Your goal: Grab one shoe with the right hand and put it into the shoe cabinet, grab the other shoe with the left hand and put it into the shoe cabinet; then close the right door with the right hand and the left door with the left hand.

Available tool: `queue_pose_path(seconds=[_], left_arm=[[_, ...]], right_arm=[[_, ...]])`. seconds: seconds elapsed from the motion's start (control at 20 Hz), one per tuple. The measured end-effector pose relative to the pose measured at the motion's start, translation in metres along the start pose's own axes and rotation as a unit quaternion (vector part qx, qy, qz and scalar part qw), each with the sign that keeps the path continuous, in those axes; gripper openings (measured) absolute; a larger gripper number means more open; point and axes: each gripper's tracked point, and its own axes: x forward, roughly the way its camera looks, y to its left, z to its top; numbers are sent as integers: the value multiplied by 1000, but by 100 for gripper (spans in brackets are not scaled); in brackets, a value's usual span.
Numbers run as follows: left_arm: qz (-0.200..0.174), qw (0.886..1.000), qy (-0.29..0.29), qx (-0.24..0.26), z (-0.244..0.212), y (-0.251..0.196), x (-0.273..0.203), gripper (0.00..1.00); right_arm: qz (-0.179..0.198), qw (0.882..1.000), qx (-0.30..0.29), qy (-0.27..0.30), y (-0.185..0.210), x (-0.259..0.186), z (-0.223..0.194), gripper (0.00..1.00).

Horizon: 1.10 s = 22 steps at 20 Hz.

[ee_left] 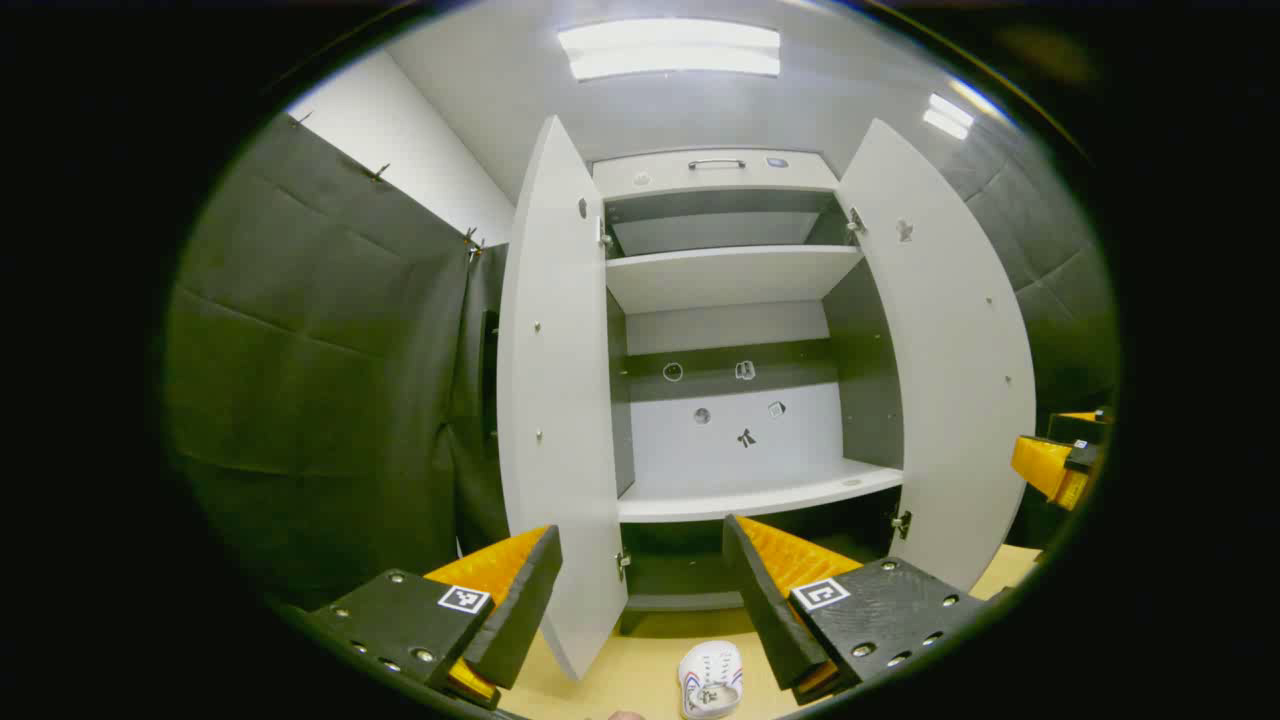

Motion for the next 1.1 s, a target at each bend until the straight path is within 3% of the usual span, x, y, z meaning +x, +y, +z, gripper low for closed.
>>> queue_pose_path(seconds=[0.7, 1.1], left_arm=[[0, 1000, -7, 3, 4, 5, -1, 94], [13, 1000, -12, 9, 4, 11, 1, 93]], right_arm=[[-5, 1000, 4, -5, 2, 0, 2, 98], [19, 999, -4, 30, 25, 24, -25, 97]])
